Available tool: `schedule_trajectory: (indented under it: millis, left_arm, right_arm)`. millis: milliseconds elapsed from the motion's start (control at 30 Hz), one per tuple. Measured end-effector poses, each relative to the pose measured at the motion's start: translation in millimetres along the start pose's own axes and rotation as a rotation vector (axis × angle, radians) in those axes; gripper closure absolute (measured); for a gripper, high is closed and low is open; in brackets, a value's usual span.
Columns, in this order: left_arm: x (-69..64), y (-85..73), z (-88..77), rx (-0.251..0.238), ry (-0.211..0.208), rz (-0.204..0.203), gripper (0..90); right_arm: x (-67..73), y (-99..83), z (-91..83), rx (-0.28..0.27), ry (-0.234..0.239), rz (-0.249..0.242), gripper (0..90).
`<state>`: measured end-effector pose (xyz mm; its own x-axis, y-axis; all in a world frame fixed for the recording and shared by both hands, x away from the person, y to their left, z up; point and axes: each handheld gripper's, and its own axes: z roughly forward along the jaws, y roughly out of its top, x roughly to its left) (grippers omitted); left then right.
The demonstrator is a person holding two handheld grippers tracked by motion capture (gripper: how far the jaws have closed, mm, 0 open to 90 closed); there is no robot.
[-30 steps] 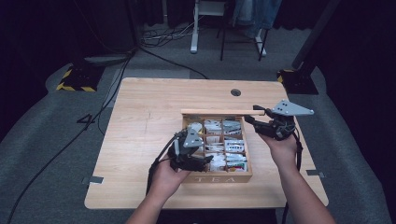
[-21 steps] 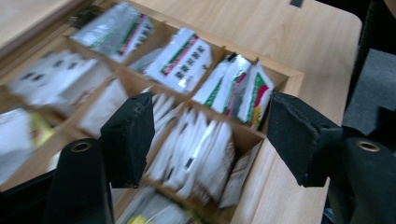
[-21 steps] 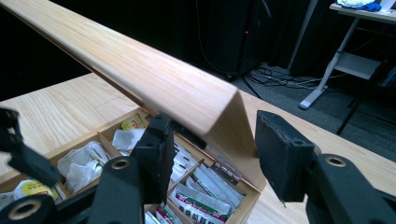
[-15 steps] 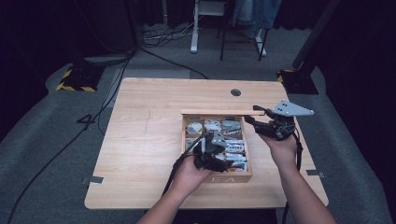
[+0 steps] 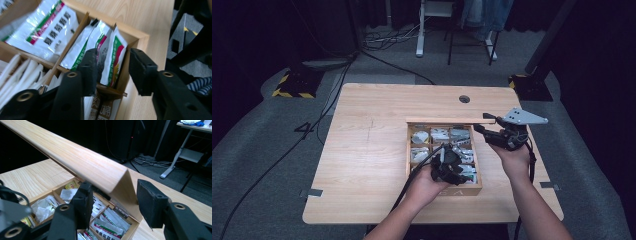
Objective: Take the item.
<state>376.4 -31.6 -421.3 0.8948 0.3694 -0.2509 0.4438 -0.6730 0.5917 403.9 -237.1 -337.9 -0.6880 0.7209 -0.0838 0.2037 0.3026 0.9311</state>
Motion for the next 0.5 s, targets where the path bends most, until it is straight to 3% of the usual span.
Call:
schedule_trajectory:
  millis: [133,333,500]
  left_arm:
    - [1.8,2.0,4.9,0.028,-0.012,-0.011,70.3]
    - [2.9,2.5,7.9,0.040,-0.036,0.008,87.1]
    - [-2.0,1.8,7.0,0.031,-0.016,0.030,89.5]
  right_arm:
    - [0.0,-0.1,-0.1,0.000,0.001,-0.001,48.2]
    - [-0.2,-0.3,0.0,-0.001,0.003,0.000,48.2]
    - [-0.2,-0.3,0.0,-0.001,0.003,0.000,48.2]
